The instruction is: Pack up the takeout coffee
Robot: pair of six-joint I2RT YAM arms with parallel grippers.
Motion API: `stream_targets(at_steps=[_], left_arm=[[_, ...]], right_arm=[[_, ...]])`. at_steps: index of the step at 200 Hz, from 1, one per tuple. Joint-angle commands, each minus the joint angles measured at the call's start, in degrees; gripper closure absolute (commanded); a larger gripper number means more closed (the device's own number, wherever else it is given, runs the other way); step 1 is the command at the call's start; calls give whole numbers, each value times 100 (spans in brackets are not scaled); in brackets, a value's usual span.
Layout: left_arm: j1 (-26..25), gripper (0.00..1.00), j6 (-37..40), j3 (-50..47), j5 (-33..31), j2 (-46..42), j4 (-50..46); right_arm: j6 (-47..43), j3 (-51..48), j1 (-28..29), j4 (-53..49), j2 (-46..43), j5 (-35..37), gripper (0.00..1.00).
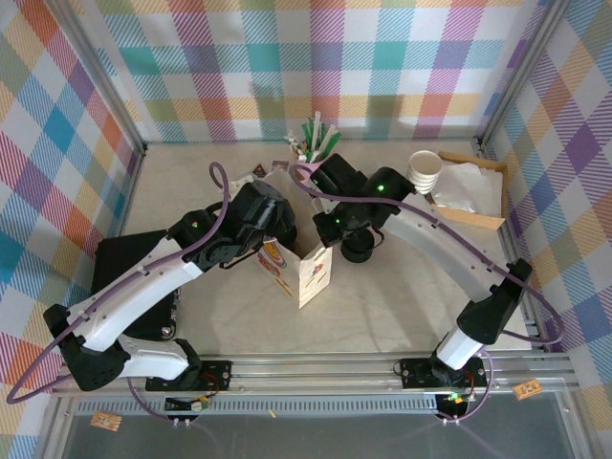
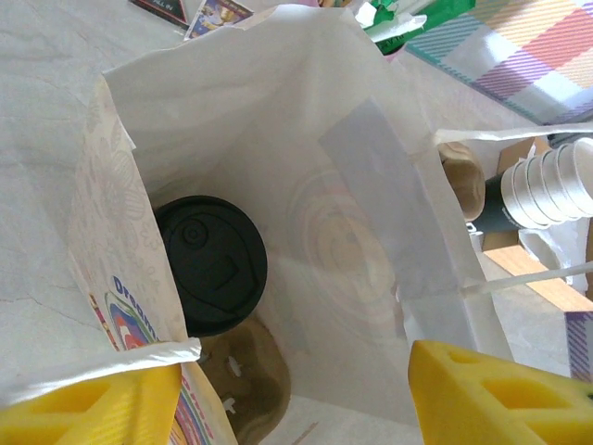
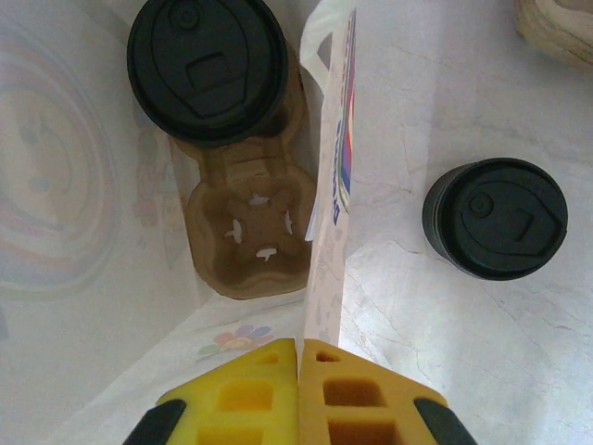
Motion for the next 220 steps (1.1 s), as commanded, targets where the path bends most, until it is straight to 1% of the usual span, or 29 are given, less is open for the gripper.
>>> stream_targets(at_steps=[1,59,132,162,187,220], left_arm=[[40,35,-323,234,-177,136,23],[26,36,-1150,313,-329,195,-242],[21,36,-1709,798,-503,412,-743],[18,36,-2033,825,-408,405,-793],[23,38,-2545,795,-361,364,-937],[20,39,-3104,702,-206,289,-803]], right_arm=[[17,148,115,-195,66,170,100],[169,186,249,-217,84,453,100],[226,150,397,-263,127,831,100],[276,111,422,-273,119,883,100],[321,69,478,-232,67,984,100],[385,32,522,-219,70,1064,100]])
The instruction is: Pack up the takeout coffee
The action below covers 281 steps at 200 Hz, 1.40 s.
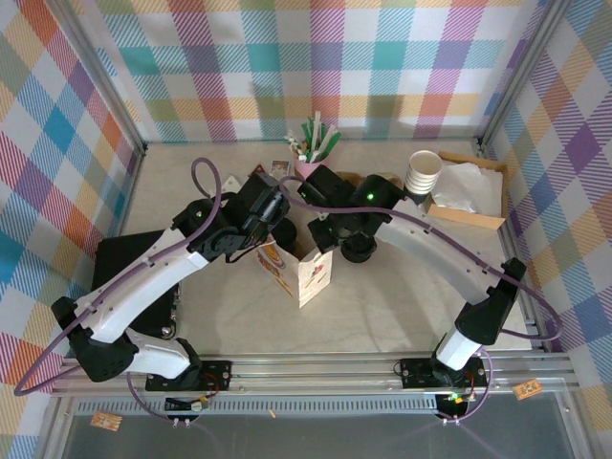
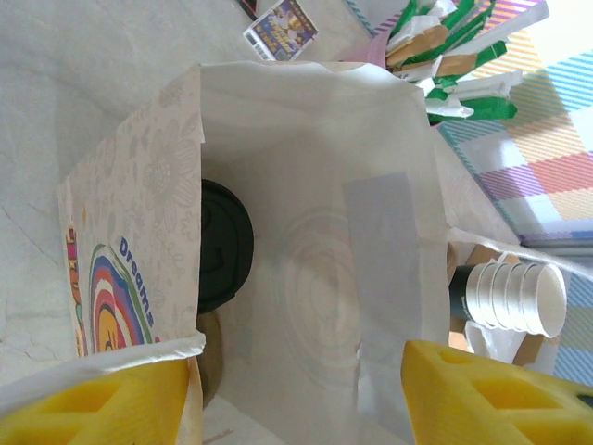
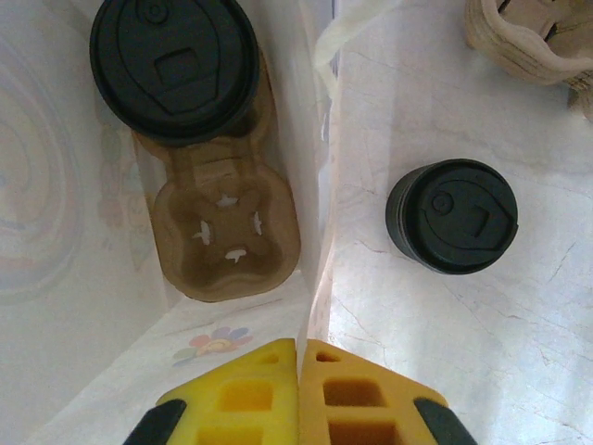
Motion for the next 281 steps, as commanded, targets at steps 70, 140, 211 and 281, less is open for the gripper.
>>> stream_targets(at_steps=[70,140,211,281], left_arm=[[-12,39,-1215,142,-319,-28,-603],[-16,41,-1223,249,-682,-38,-469],[-20,43,-2275,-9,-49,-135,-306],[-23,43,-2600,167,447,-131,-395]], right_arm=[[173,-55,216,-94,-61,353,100],[142,-240,234,-36,-176,477,100],[118,-231,234,-16,-128,456,100],[90,-266,234,30,-121,447,100]])
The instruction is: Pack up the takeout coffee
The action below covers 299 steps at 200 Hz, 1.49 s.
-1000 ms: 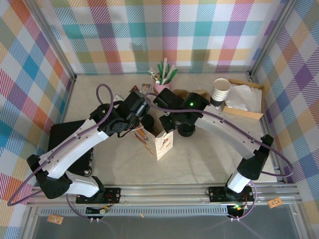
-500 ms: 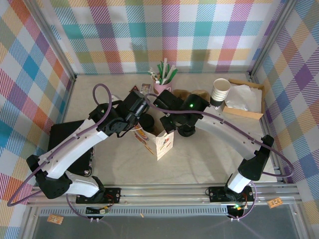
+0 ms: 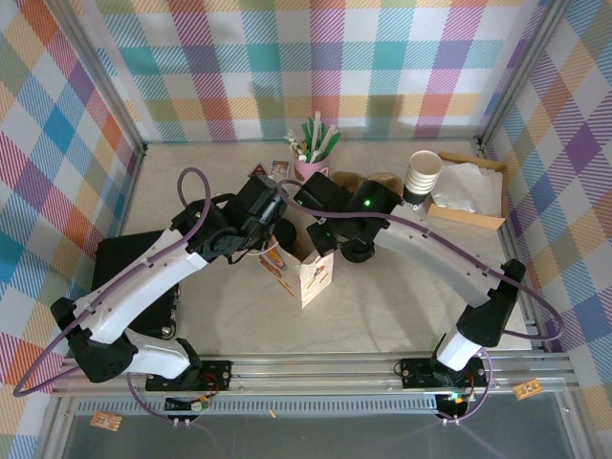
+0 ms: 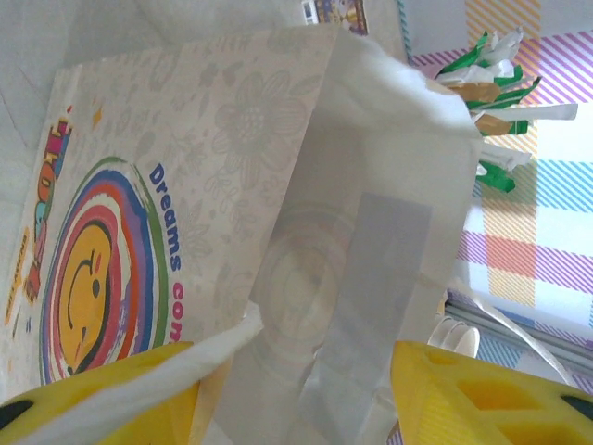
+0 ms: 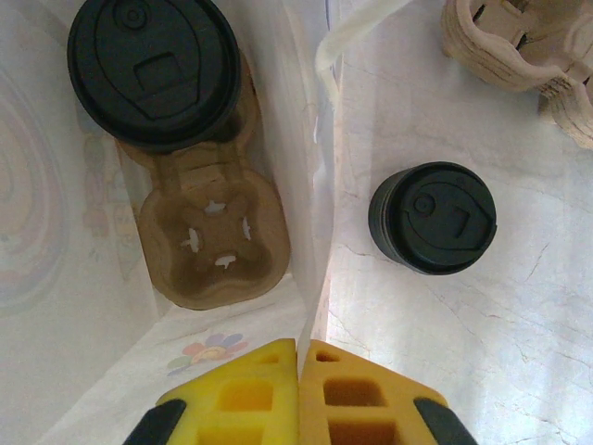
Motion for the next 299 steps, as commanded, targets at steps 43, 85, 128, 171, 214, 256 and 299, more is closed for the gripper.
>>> stream_targets(at_steps=[43,85,128,171,214,256,299], left_arm=[[-7,46,-327,268,163,-212,-157],[44,49,-549,72,350,-359,19],[151,49,-488,57,302,-467,177],[186,49,-272,34,558,-453,568],[237,49,323,65,581,-501,923],[289,50,1131,319,402,-491,1007],[397,56,2871,1337,42,-102,961]], right_arm=[[44,-137,36,-67,-84,36,100],[53,-182,40,-59,-111,-4,100],[66,-225,33,-61,-134,-31,100],[79,-210,39,-38,-211,4,98],[115,-140,32,1,-323,73,49],[-10,136,30,14,-438,291,32],[-327,207,-20,385,-827,413,30]])
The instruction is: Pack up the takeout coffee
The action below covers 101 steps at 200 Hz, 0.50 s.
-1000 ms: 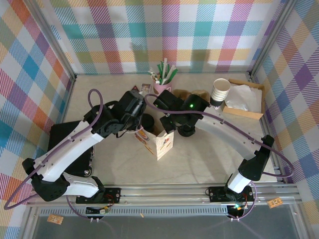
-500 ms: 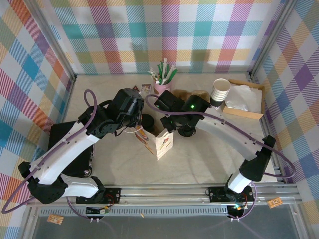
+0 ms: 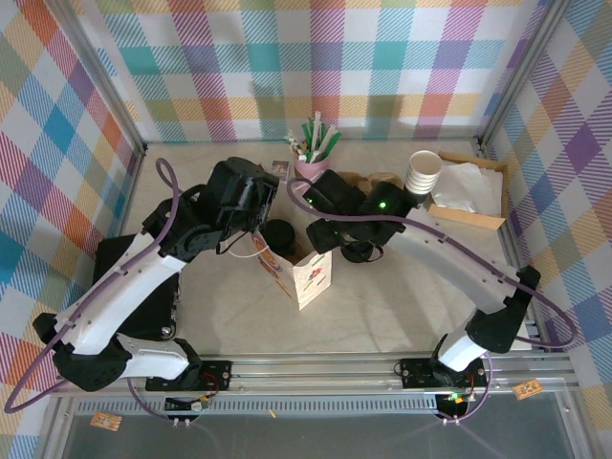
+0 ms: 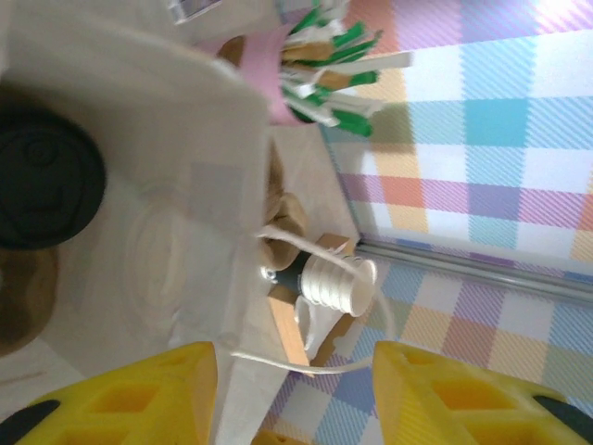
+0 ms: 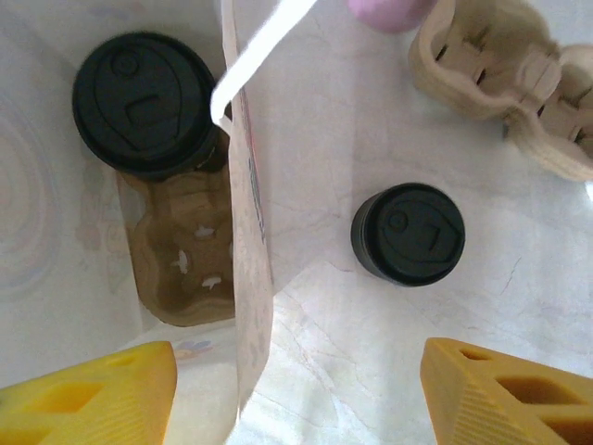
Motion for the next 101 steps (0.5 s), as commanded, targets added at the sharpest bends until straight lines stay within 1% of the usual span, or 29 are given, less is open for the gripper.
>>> stream_targets(at_steps=[1,16,35,48,69,88,101], left_arm=[[82,56,1423,767,-369,215,124],[86,57,2426,1417,-592,520,18],[79,57,3755,2430,-819,1088,-232],[83,57,4526,3116,-917,1518,-443],[41,57,5530,3763,-835,2072,-392],[-73,57,6405,3749,-710,2334,97],[-190,57,7060,3685,-537,2467,473]], right_arm=[[-269,267,-19,244,-375,169,30],[-376,433,-144,320,-470,230,30],[-513,791,-592,300,-456,185,31],[-585,1004,-1146,248,-391,41,32],[-766,1142,-2154,256,-272,-82,35],[-954,1092,-3042,298,-129,-130,37],[-878,895,-3636,361,-86,-258,37]])
